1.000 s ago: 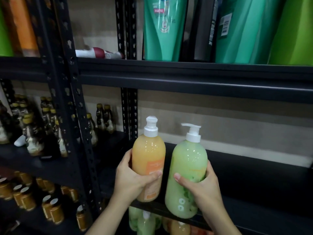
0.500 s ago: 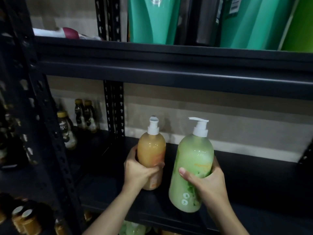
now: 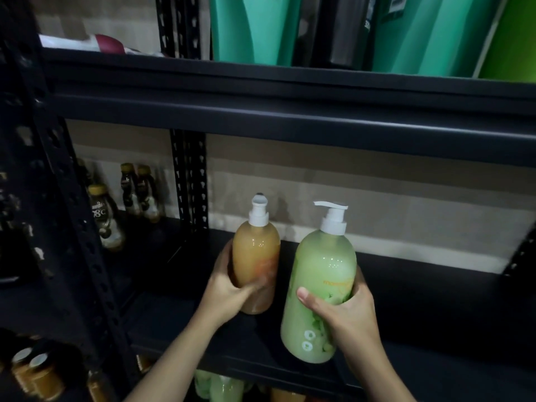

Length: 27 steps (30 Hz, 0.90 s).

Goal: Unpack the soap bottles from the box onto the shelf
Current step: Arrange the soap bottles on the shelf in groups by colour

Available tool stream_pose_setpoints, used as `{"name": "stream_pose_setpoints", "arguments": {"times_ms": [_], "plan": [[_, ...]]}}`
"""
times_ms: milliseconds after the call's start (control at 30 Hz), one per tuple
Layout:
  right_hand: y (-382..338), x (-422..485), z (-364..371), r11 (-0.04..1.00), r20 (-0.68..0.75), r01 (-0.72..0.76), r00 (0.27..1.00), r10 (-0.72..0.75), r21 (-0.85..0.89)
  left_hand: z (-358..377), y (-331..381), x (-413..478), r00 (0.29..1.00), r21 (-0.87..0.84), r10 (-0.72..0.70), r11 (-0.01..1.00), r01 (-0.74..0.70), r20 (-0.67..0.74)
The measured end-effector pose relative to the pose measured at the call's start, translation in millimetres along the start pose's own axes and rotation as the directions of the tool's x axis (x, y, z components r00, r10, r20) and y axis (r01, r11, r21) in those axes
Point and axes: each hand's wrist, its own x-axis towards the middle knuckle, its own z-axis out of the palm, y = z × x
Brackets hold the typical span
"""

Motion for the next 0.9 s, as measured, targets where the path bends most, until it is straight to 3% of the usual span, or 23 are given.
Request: {"name": "stream_pose_setpoints", "arguments": {"times_ms": [67,133,200,267,400,633,767,833,900], "plan": [[0,-4,3,1.0,0.015,-0.017,1.0,0.017,0.011,-17,9,-17,0.999,-0.148,0.009,0.989,-0.004,0.031],[-1,-8,7,1.0,0.033,-0.021,0.999,0.02,0.016,-30,22,-41,0.989,-0.191,0.079,0.98,-0.053,0.128],[-4,-11,15,1.0,0.051,-0.017,0.999,0.016,0.019,-32,37,-67,0.951,-0.047,0.138,0.99,-0.13,0.278],[-11,-16,24,1.0,0.079,-0.016,0.997,0.014,0.027,-27,49,-82,0.93,0.099,0.138,0.979,-0.181,0.34],[-25,-24,42,0.995,0.185,-0.009,0.983,-0.01,0.1,-15,72,-86,0.945,0.22,0.065,0.965,-0.141,0.319],[-35,-27,60,0.997,0.311,0.039,0.949,-0.056,0.06,-16,67,-81,0.984,0.094,0.114,0.987,-0.128,0.138],[-36,-28,59,0.981,0.436,0.044,0.891,-0.126,0.191,-23,68,-82,0.99,0.133,0.136,0.981,-0.141,0.047],[-27,-26,57,0.958,0.354,0.046,0.923,-0.149,0.284,-28,68,-81,0.988,0.166,0.152,0.974,-0.152,0.01],[-7,-20,54,0.98,0.142,0.095,0.982,-0.121,0.177,-33,67,-78,0.987,0.177,0.157,0.973,-0.15,-0.027]]}}
